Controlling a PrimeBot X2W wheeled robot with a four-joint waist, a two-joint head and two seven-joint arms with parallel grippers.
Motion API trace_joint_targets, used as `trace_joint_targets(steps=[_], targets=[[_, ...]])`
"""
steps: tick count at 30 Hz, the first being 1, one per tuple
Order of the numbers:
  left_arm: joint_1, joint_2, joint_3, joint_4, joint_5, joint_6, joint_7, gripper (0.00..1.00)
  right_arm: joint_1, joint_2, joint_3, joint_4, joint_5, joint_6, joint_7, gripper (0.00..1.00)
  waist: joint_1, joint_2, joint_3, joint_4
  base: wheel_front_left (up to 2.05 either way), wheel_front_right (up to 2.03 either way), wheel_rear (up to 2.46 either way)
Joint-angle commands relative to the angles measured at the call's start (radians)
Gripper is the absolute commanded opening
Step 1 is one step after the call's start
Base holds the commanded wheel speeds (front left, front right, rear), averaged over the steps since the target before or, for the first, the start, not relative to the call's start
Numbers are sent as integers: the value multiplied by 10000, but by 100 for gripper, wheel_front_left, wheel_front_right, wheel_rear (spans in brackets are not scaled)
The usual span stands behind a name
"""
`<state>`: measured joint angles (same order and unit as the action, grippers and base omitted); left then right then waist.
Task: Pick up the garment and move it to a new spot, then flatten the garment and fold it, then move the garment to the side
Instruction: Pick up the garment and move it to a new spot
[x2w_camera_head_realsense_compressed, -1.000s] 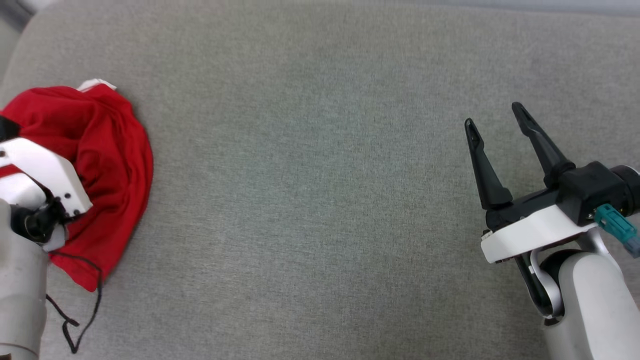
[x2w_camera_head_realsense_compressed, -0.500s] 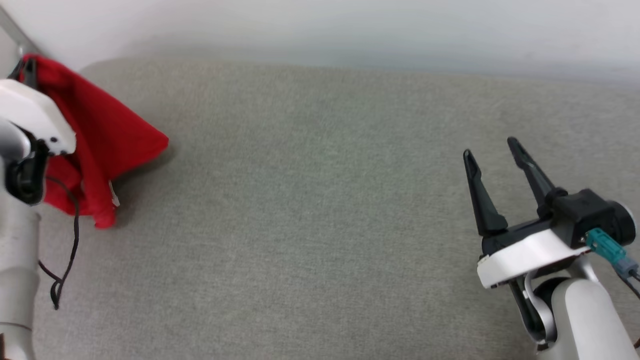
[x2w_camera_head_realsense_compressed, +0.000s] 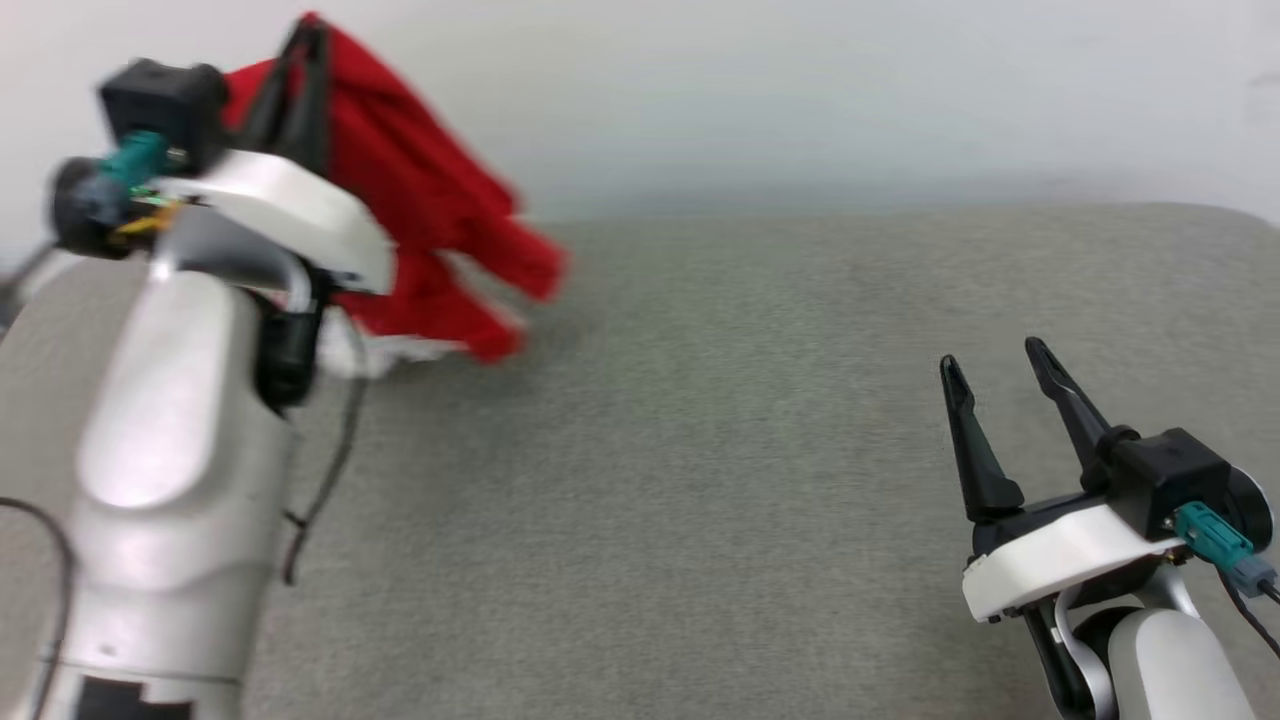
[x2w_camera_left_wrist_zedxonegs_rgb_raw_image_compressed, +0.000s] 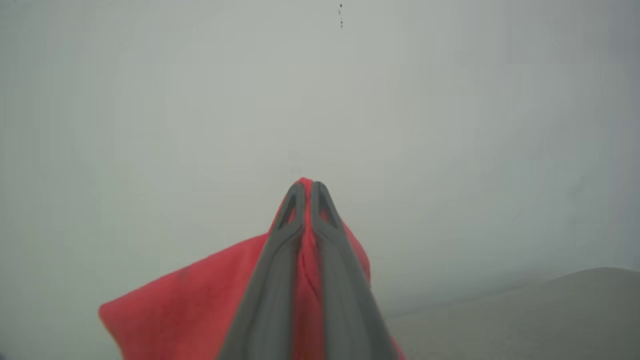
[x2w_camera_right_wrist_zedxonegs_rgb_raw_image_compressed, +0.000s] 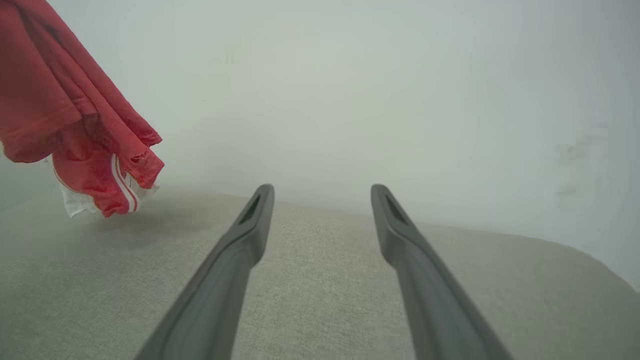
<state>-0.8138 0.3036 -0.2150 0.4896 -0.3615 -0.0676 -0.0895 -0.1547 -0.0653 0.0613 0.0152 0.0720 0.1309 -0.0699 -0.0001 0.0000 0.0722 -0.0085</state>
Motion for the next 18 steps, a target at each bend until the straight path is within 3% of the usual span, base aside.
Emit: trace_joint_targets(steps=[1,9,18], targets=[[162,-214,-113,-282,-19,2,-53,0,132,36,-28,-67,3,-3,39,100,1,0,-180,-373,0,0,0],[1428,-1809,-1375,-1950,-533,-177,425,0,276,96,-299,-417,0,-3,172,100,1,0,223,-1015,0,0,0],[3877,-2255,-3069,-1601,-594,-78,1031,0,-57,147,-223,-343,168,-3,-14,100,1,0,999,-1399,0,0,0]])
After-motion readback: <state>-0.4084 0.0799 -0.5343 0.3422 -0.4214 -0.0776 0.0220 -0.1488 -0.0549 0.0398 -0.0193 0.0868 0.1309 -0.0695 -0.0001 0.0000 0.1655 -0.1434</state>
